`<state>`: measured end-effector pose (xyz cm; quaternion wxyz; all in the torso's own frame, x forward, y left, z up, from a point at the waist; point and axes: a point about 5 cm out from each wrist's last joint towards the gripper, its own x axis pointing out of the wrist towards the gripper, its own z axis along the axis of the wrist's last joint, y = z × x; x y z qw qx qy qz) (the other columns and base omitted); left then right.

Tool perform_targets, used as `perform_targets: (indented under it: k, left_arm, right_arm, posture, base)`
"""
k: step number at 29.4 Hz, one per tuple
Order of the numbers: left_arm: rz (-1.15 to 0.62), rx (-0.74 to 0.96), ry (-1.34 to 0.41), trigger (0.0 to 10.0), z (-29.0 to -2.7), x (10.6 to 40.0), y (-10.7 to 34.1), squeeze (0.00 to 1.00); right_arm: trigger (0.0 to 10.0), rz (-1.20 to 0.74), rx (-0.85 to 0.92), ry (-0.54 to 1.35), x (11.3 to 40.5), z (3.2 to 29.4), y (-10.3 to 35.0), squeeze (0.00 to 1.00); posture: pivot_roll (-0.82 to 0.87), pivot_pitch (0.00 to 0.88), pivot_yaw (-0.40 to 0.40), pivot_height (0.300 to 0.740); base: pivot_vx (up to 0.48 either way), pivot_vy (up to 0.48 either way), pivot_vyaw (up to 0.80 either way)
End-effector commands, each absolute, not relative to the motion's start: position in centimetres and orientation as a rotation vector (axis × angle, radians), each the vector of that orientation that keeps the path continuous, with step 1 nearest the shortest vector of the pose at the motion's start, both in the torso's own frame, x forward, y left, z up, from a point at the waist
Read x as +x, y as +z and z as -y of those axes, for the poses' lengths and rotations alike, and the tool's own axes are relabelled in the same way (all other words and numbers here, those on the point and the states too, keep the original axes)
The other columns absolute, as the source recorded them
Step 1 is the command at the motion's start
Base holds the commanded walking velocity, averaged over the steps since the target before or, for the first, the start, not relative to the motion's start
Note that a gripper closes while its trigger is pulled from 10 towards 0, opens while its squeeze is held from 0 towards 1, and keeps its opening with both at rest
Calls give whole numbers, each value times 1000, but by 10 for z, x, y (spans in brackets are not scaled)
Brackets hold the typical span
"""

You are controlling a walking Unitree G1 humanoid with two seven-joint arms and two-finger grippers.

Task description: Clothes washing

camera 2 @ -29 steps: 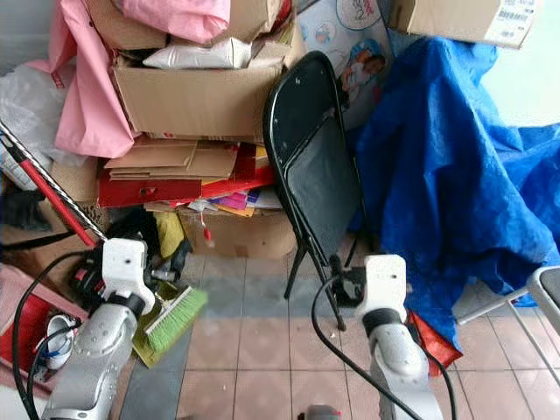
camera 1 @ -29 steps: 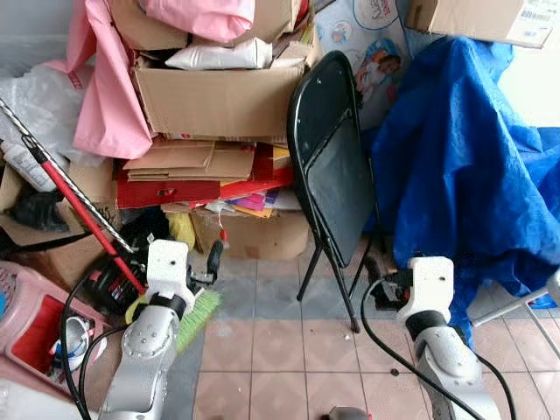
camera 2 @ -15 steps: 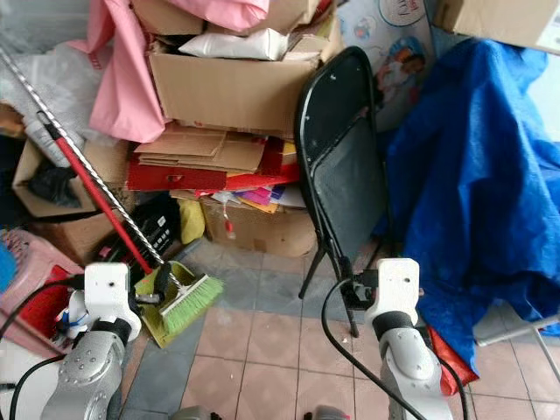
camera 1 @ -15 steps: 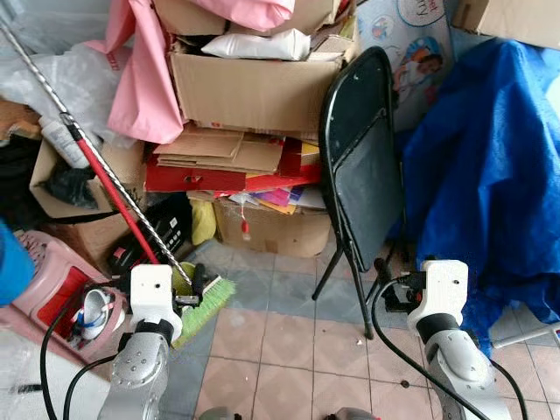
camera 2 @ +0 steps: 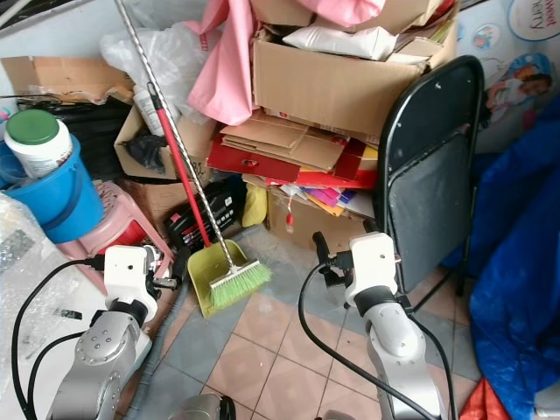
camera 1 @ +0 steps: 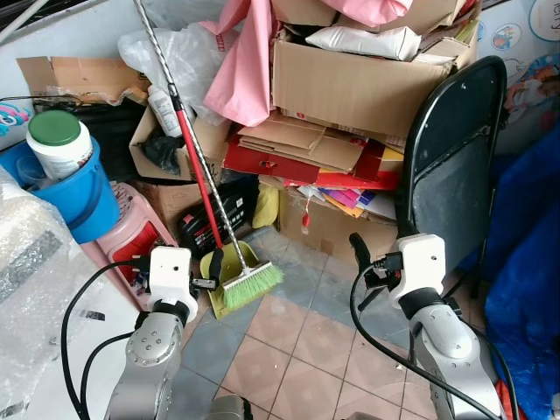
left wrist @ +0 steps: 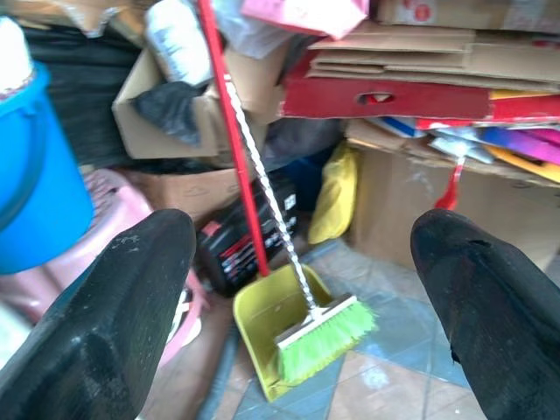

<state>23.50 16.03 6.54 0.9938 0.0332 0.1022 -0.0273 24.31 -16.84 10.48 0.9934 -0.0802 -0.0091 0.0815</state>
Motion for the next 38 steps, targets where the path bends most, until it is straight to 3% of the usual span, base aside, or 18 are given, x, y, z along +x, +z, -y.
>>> perform_targets:
  k: [1,4,7,16,28,38]
  left_arm:
    - [-224,112,-3,10000,-171,230,63,0]
    - [-234,169,40,10000,-180,216,56,0]
    - [-262,120,1,10000,-182,198,51,0]
    - [-306,149,31,10000,-189,186,45,0]
    - [-217,144,23,10000,-174,212,60,0]
    - [-230,81,9,10000,-167,219,59,0]
  right_arm:
    - [10000,-2,-153,146,242,170,99,0]
    - [10000,-22,-146,123,234,173,93,0]
    - [10000,-46,-171,82,216,185,88,0]
    - [10000,-106,-174,38,196,196,76,0]
    - [10000,6,-216,88,229,187,97,0]
    - [10000,19,-197,145,230,173,96,0]
  posture:
    - [-52,0,54,740]
    - [-48,0,49,740]
    - [-52,0,54,740]
    - [-75,0,68,740]
    - [-86,0,75,740]
    - [-76,0,72,740]
  base:
    - [0,0,794]
    - [0,0,794]
    - [0,0,790]
    - [0,0,788]
    - [0,0,788]
    - [0,0,787]
